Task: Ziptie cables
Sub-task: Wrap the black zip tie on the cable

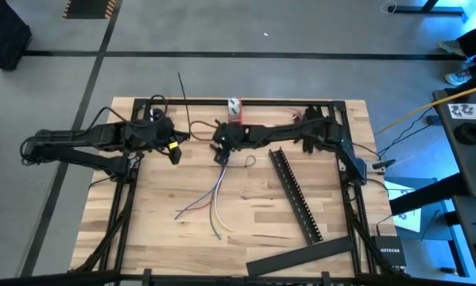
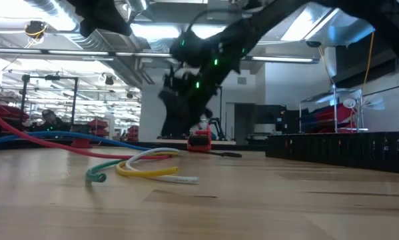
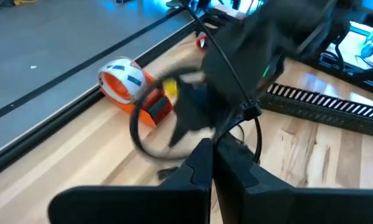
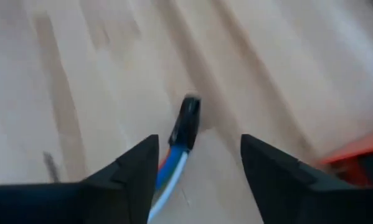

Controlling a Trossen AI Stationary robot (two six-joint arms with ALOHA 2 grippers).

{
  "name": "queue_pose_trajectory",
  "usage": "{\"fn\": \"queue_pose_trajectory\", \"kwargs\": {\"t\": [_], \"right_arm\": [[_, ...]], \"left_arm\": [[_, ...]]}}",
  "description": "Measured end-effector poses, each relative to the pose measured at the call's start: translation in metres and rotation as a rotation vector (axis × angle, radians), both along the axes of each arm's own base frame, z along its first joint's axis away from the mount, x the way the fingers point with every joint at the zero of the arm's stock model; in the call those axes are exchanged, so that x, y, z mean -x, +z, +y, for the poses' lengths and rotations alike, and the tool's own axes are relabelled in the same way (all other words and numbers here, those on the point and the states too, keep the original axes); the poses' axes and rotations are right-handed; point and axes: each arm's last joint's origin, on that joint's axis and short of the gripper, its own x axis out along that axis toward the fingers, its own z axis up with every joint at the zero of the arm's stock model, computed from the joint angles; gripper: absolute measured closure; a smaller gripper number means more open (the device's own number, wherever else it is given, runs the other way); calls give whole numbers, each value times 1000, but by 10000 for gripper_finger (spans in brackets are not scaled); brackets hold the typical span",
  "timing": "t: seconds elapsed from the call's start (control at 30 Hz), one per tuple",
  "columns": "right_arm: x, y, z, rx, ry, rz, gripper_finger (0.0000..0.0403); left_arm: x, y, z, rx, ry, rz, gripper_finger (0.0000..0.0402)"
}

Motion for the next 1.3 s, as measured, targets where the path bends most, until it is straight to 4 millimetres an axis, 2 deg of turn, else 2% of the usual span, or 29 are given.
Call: {"fn": "queue_pose_trajectory", "kwargs": {"t": [0.13,0.27,0.37,0.57,0.67,0.8,0.87,0.9,1.0,1.07,1.3], "right_arm": [[-3,-29,1,-59,1,43,178],[-7,-41,3,-59,-14,41,200],[-9,-52,6,-44,-19,50,242],[-12,-62,12,-47,0,58,379],[-11,-56,12,-38,16,53,379],[-7,-30,11,-9,36,34,382],[-1,-9,11,44,59,39,393],[-1,5,11,80,74,6,395],[8,64,12,162,106,-111,393],[16,95,13,206,124,-169,392],[49,170,19,332,175,-303,392]], "left_arm": [[1,-1,0,2,2,14,401],[1,-2,0,-5,-3,22,401],[1,-2,0,-16,-10,30,401],[1,-2,0,-25,-15,33,401],[1,-1,0,-26,-15,33,401],[0,0,0,-28,-15,11,401],[0,2,0,-29,-15,-12,401],[-1,4,0,-30,-15,-30,401],[-1,11,0,-41,-18,-98,401],[1,16,0,-56,-22,-142,401],[3,27,-1,-64,-38,-252,401]]}}
